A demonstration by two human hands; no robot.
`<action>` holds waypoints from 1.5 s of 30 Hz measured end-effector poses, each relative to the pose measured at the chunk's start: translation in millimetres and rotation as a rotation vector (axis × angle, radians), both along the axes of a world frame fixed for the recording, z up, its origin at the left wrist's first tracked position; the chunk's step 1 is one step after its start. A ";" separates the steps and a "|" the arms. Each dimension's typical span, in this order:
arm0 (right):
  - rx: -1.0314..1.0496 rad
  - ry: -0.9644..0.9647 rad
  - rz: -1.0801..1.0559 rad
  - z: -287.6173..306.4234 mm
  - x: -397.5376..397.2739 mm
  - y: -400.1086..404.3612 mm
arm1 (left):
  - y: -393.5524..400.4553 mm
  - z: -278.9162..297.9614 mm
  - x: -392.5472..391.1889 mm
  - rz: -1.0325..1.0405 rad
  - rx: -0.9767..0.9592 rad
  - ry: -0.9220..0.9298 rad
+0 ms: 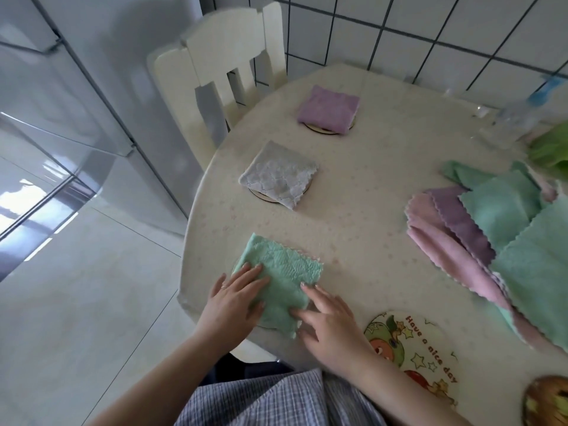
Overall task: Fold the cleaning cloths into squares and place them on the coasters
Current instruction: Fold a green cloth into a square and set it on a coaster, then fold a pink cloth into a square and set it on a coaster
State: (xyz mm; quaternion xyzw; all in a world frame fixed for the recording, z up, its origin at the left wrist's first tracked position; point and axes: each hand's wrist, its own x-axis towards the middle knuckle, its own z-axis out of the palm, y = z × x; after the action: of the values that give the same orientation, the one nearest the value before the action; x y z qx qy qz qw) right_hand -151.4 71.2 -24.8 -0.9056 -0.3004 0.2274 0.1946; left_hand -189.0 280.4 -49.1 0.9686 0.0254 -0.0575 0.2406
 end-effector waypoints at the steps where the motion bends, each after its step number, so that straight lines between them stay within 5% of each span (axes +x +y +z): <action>1: 0.004 0.012 0.001 -1.8 -0.5 -2.0 | -1.4 0.0 0.3 0.011 -0.008 0.021; 6: 0.079 0.068 -0.025 -1.2 3.1 -7.6 | -9.7 10.5 11.4 0.076 -0.030 0.072; 9: 0.221 0.144 -0.176 6.4 7.5 -21.1 | -18.8 23.8 21.4 0.073 -0.077 -0.052; 16: 0.343 0.133 -0.592 23.4 12.7 -113.9 | -93.2 49.1 50.0 -0.142 -0.251 -0.033; 26: 0.264 0.055 -0.791 30.7 -13.2 -284.0 | -264.1 44.9 74.2 -0.467 -0.144 0.058; 35: 0.043 0.112 -0.674 12.3 -12.3 -425.9 | -401.1 27.3 97.2 -0.707 0.130 -0.064; 45: -0.133 -0.057 -0.466 -10.1 4.5 -470.0 | -455.8 15.4 109.0 -0.745 0.294 0.021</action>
State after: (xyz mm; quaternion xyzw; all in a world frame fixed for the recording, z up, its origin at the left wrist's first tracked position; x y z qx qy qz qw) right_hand -146.9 -398.9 -34.9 -0.9674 -0.0729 0.1700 0.1732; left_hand -80.0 -175.4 -33.7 0.9350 -0.3171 -0.1466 0.0617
